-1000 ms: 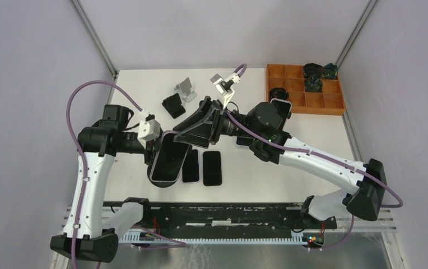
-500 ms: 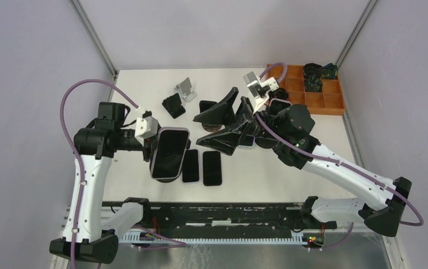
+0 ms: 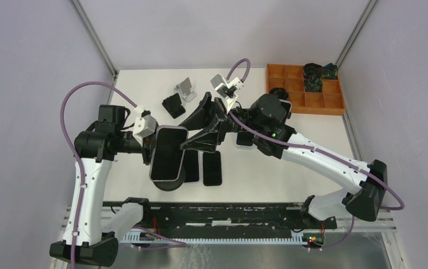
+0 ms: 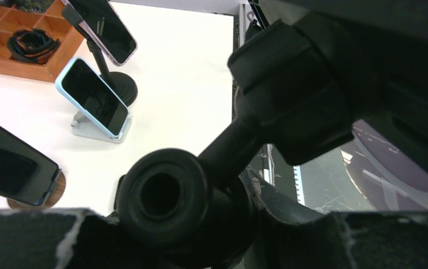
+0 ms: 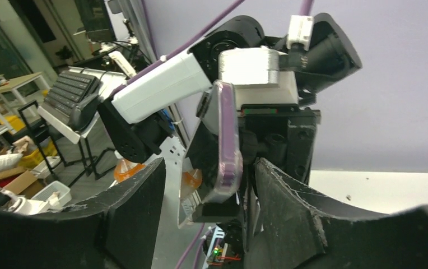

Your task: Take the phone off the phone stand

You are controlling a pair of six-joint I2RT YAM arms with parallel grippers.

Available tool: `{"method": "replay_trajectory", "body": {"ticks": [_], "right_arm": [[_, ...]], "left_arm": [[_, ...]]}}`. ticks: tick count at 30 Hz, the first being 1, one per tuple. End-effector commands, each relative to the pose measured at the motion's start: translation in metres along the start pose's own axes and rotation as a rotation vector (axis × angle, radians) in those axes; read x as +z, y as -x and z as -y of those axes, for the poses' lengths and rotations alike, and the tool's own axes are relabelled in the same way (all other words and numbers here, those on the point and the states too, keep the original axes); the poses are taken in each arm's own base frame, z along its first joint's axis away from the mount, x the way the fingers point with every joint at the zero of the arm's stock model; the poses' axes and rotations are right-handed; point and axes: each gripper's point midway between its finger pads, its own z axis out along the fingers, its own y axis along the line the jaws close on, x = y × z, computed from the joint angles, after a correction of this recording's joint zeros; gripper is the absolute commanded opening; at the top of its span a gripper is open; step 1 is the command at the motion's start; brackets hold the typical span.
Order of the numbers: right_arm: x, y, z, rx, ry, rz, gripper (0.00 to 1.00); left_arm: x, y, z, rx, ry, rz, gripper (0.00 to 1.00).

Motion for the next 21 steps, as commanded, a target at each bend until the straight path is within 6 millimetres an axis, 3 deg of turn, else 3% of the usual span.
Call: {"method": "replay_trajectory", "body": {"ticks": [1, 4, 10, 13, 21], "right_arm": [[0.008, 0.030, -0.030, -0.046, 0.127, 0.069, 0.62], [0.012, 0.027, -0.031, -0.030, 0.143, 0.063, 0.53], [0.016, 0.019, -0.031, 0.024, 0.163, 0.031, 0.24], [0.019, 0.014, -0.027, 0.040, 0.159, 0.003, 0.29], [0.023, 0.010, -0.025, 0.056, 0.173, -0.033, 0.26]], "left_arm": [[0.002, 0.014, 0.014, -0.027, -0.051, 0.070, 0.02], [0.002, 0.007, 0.010, -0.035, -0.035, 0.049, 0.02], [0.001, 0.000, 0.004, -0.035, -0.003, 0.011, 0.02], [-0.001, -0.001, 0.001, -0.026, 0.016, -0.011, 0.02], [-0.003, -0.015, 0.004, -0.032, 0.004, -0.077, 0.02]]}}
